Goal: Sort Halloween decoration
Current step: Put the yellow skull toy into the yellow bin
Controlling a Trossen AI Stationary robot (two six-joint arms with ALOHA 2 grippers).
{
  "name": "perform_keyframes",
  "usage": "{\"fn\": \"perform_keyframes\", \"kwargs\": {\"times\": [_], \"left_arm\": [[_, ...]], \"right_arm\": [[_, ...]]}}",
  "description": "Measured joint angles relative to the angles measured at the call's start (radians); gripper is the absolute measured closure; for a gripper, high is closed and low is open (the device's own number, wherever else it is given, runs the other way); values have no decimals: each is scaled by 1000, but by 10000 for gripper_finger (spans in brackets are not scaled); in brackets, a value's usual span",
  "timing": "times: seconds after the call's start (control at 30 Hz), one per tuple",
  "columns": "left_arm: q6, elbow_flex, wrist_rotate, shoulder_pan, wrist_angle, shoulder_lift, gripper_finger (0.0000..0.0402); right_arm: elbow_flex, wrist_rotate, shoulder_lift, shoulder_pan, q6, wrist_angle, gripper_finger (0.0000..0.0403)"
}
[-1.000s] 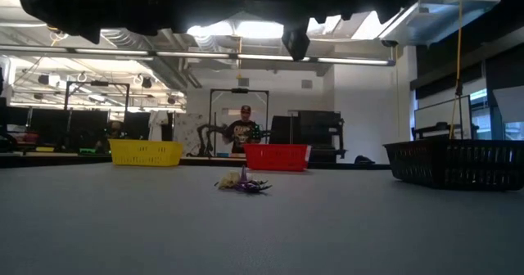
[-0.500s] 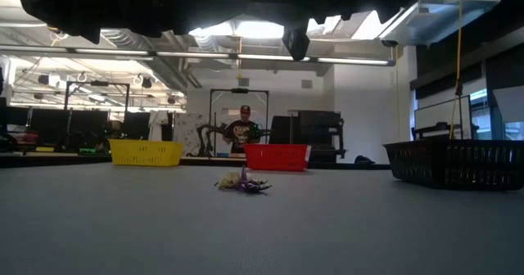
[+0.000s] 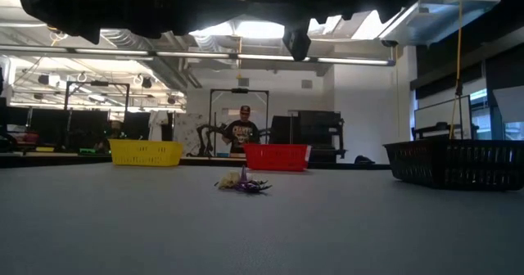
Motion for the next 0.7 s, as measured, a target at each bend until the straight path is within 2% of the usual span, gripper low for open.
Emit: {"fn": "perform_keyframes", "kwargs": {"times": [0.3, 0.57, 0.7], "left_arm": [[-1, 0, -1, 0, 0, 0, 373], [-4, 0, -12, 0, 2, 0, 374], [-4, 0, -27, 0, 4, 0, 374]], "right_arm": [[0, 4, 0, 0, 39, 0, 341], [0, 9, 0, 0, 38, 1, 258], [0, 0, 0, -2, 38, -1, 235]]}}
